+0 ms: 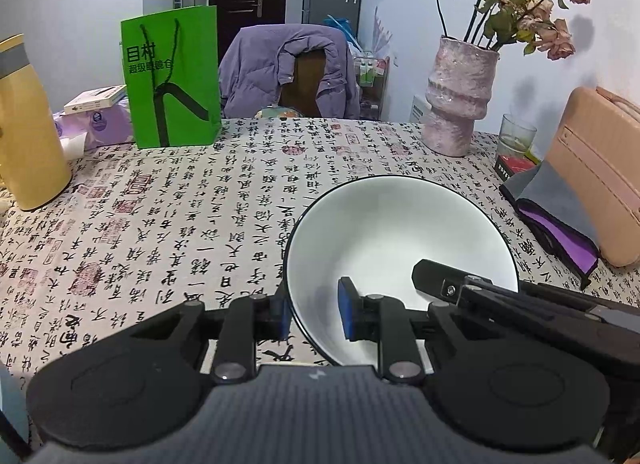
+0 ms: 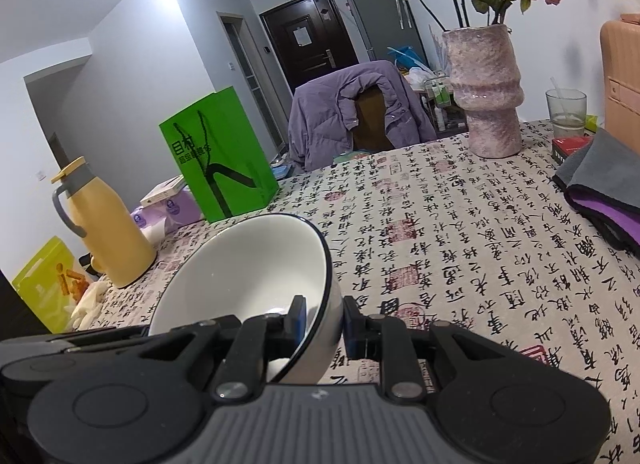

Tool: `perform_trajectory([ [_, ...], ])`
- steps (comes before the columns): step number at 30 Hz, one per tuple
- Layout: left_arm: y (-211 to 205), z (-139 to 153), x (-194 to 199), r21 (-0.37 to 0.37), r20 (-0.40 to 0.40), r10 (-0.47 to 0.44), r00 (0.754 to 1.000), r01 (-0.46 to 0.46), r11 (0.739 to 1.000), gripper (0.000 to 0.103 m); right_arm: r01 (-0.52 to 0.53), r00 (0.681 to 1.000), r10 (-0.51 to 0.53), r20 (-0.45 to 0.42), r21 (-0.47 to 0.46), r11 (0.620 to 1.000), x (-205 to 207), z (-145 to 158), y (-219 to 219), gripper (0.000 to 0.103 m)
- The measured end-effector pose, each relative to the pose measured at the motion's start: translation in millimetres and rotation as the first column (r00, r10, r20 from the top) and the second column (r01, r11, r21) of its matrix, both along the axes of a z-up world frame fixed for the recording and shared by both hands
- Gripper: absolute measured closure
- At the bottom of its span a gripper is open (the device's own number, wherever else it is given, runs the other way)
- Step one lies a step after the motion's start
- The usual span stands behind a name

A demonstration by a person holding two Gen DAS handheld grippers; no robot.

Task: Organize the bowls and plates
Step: 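Lift the held white bowl off the table with both grippers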

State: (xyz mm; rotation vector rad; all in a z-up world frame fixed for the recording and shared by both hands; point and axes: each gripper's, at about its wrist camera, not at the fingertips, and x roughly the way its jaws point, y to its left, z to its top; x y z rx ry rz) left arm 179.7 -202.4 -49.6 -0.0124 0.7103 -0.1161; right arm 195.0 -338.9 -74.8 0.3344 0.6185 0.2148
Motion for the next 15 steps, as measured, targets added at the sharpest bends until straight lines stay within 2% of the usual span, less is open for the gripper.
perform_trajectory([
  [15,25.7,6.5,-17.5,-0.019,0.016,0.025,1.000,-0.025,1.000,0.081,-0.023,1.000,0.024,0.013,-0.016,1.000,-13.0,8.9,26.0,0.083],
])
